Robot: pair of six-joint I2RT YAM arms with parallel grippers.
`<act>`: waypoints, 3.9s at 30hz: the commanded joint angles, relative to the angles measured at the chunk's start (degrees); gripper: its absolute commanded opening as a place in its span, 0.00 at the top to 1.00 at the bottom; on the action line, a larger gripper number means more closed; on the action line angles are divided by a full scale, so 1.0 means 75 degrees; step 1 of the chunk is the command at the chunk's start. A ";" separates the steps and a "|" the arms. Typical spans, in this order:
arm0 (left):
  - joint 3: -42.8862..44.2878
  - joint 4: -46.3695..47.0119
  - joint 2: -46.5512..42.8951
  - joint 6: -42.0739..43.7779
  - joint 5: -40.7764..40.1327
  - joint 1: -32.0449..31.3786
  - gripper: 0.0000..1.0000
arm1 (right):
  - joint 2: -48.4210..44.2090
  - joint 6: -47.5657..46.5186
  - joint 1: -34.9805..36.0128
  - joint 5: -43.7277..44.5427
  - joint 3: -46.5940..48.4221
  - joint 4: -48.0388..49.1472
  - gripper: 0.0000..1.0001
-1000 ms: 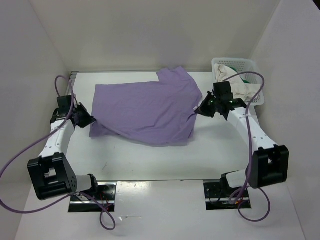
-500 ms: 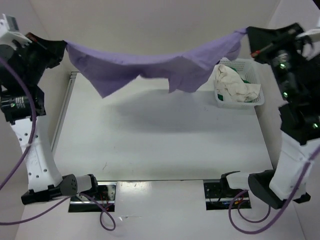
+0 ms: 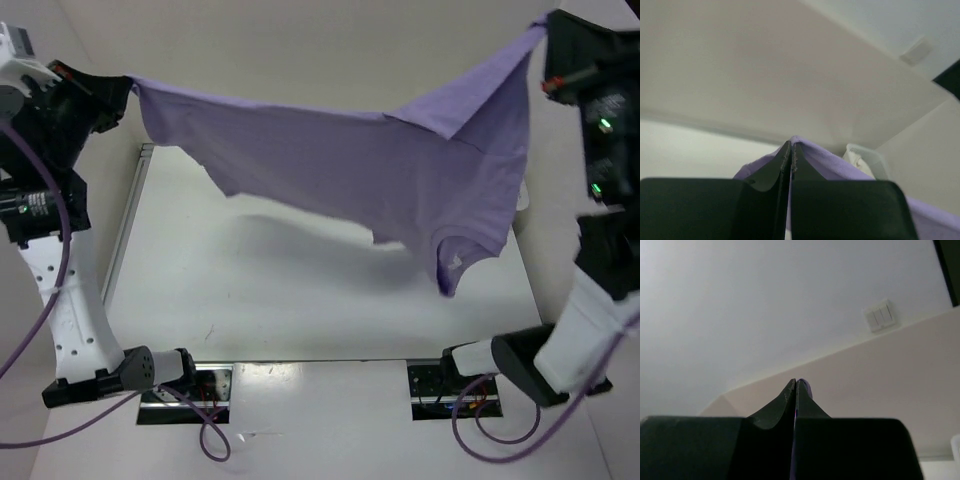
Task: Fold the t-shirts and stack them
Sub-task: Flatten out the tshirt, then fold the flattened tshirt in 1/3 of the way
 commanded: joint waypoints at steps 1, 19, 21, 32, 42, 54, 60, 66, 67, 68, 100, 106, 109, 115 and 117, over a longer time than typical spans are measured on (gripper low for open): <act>-0.1093 0.0408 0.0302 0.0124 -0.0169 -0.0023 1.00 | 0.1841 -0.0426 0.0053 0.0115 -0.0139 0.0019 1.00; -0.0175 0.1627 0.2622 -0.0659 0.0143 0.0059 1.00 | 0.4403 0.0404 -0.0146 -0.0986 0.2112 0.1081 1.00; 0.0271 0.1710 0.2622 -0.0871 0.0381 0.0328 1.00 | 0.3618 0.0405 -0.0146 -0.0987 0.1552 0.1481 1.00; -0.1617 0.2424 0.1313 -0.0474 0.0148 0.0587 1.00 | 0.1790 0.0264 -0.0146 -0.0823 -0.3178 0.1680 1.00; -0.7107 0.3808 -0.0049 -0.0029 0.0276 0.0587 1.00 | -0.0567 0.0943 -0.0298 -0.0998 -1.1474 0.2421 1.00; -0.9160 0.1702 -0.1712 0.0639 -0.0554 0.0587 1.00 | -0.2957 0.2161 -0.0298 -0.2556 -1.3437 0.0195 1.00; -0.9161 0.0692 -0.2217 0.0839 -0.1048 0.0587 1.00 | -0.4339 0.2652 -0.0112 -0.2780 -1.3942 -0.1070 1.00; -0.8974 0.0691 -0.1890 0.0687 -0.0826 0.0516 1.00 | -0.4541 0.2806 -0.0111 -0.2874 -1.3802 -0.1447 1.00; -0.9043 0.0691 -0.1889 0.0687 -0.0826 0.0516 1.00 | -0.4424 0.2807 -0.0111 -0.2781 -1.3802 -0.1330 1.00; -0.9044 0.0772 -0.1727 0.0687 -0.0942 0.0516 1.00 | -0.4296 0.2807 -0.0111 -0.2687 -1.3732 -0.1039 1.00; -0.6924 0.2824 0.2891 -0.0251 -0.1059 0.0516 1.00 | 0.4435 0.0791 -0.0403 -0.0717 -0.6961 0.1824 1.00; -0.6397 0.2894 0.3899 -0.0180 -0.0966 0.0516 1.00 | 0.5607 0.0651 -0.0404 -0.0647 -0.5941 0.1753 1.00; -0.6325 0.2975 0.4157 -0.0110 -0.0966 0.0434 0.98 | 0.5900 0.0651 -0.0404 -0.0566 -0.5589 0.1753 1.00; -0.5787 0.2954 0.4239 0.0065 -0.1119 0.0189 0.93 | 0.6228 0.0651 -0.0404 -0.0402 -0.5423 0.1753 1.00; -0.5518 0.2859 0.4322 0.0159 -0.1189 0.0188 0.86 | 0.6229 0.0720 -0.0404 -0.0308 -0.5353 0.1753 1.00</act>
